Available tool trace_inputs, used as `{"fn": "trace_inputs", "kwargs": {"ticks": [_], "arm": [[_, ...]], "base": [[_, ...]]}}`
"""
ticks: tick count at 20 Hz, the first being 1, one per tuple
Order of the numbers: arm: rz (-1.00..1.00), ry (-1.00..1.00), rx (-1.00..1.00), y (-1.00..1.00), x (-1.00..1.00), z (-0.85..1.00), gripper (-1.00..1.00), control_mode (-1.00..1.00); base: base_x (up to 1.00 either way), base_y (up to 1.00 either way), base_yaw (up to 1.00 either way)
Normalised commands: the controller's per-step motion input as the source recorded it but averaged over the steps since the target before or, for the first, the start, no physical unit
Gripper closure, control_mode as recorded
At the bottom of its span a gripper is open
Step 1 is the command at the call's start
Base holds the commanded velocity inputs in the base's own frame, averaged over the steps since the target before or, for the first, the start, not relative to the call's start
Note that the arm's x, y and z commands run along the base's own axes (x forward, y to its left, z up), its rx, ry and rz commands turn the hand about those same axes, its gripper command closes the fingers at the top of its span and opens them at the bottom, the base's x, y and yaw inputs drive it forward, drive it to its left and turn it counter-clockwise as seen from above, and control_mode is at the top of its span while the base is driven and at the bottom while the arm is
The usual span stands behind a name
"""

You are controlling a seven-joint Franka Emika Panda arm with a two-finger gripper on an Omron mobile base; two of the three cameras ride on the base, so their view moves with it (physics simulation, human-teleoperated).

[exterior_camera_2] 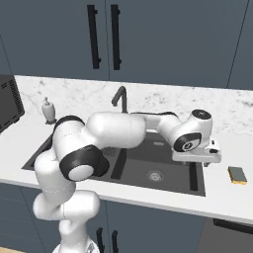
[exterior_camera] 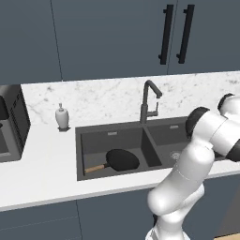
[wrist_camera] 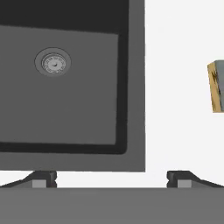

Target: Pick the pan and sponge and place them into the sink. Then turn on the water.

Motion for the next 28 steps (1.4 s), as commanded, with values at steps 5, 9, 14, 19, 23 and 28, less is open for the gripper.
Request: {"fn": "trace_inputs", "kwargs": {"ticks": [5, 9, 14, 19, 23, 28], "arm": [[-0.06, 0.03, 0.02, -0.5, 0.15, 0.0, -1.0, -1.0], [0.0, 0.01, 0.03, -0.54, 0.03, 0.0, -1.0, -1.0], [0.0, 0.0, 0.04, -0.47, 0.04, 0.0, -1.0, -1.0], [0.0, 0.01, 0.06, -0.36, 0.06, 0.0, -1.0, -1.0], [0.0, 0.03, 0.01, -0.19, 0.2, 0.0, -1.0, -1.0], [0.0, 0.01, 0.0, -0.18, 0.28, 0.0, -1.0, -1.0]], "base": [[0.0, 0.0, 0.0], [0.0, 0.0, 0.0], [0.0, 0.0, 0.0], [0.0, 0.0, 0.0], [0.0, 0.0, 0.0], [0.0, 0.0, 0.0]]}}
